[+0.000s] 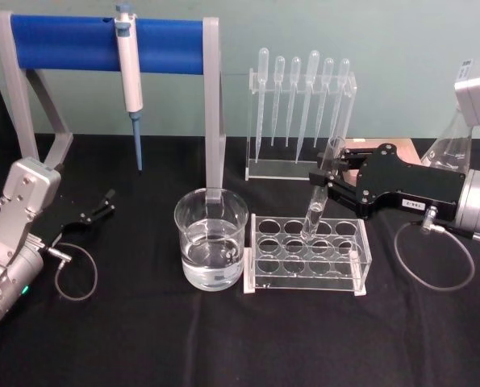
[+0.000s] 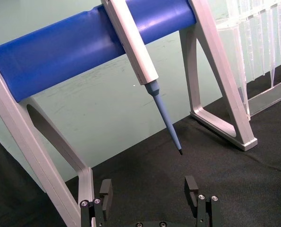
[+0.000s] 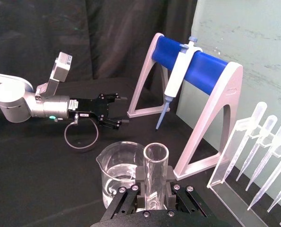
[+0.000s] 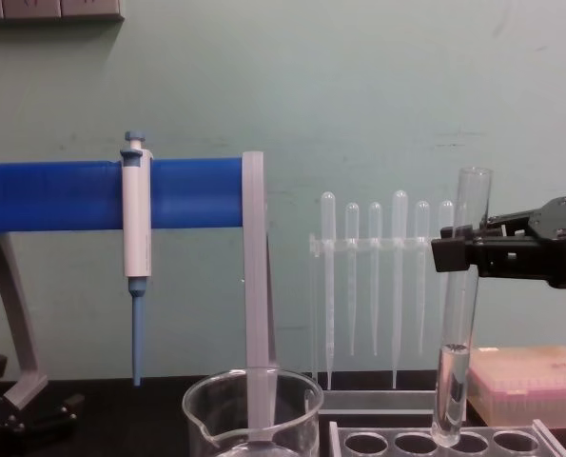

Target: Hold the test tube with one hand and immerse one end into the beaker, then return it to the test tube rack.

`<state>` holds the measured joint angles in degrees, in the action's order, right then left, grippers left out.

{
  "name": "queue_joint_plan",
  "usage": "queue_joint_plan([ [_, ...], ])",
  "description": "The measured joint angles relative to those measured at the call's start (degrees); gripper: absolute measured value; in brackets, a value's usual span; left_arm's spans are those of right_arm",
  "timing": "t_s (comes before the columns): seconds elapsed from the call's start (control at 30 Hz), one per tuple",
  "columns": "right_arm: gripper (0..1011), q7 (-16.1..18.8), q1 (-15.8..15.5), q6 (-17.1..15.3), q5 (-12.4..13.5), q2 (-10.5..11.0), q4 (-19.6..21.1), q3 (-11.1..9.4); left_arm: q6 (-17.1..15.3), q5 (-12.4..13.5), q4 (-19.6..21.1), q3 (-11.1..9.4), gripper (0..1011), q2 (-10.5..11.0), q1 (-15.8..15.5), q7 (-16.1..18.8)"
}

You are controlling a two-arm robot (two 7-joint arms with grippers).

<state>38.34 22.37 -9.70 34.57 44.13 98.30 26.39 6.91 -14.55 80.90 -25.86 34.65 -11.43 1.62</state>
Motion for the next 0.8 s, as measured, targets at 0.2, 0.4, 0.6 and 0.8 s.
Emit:
queue_joint_plan([
  [0.2, 238, 0.0, 0.0, 0.0, 0.0, 0.0, 0.0, 0.0, 0.0, 0.0, 0.0, 0.0, 1000, 0.0, 0.0, 0.0],
  [0.4, 238, 0.0, 0.0, 0.0, 0.0, 0.0, 0.0, 0.0, 0.0, 0.0, 0.0, 0.0, 1000, 0.0, 0.0, 0.0],
  [0.6, 238, 0.0, 0.0, 0.0, 0.0, 0.0, 0.0, 0.0, 0.0, 0.0, 0.0, 0.0, 1000, 0.0, 0.0, 0.0],
  [0.8, 238, 0.0, 0.0, 0.0, 0.0, 0.0, 0.0, 0.0, 0.0, 0.0, 0.0, 0.0, 1000, 0.0, 0.0, 0.0],
])
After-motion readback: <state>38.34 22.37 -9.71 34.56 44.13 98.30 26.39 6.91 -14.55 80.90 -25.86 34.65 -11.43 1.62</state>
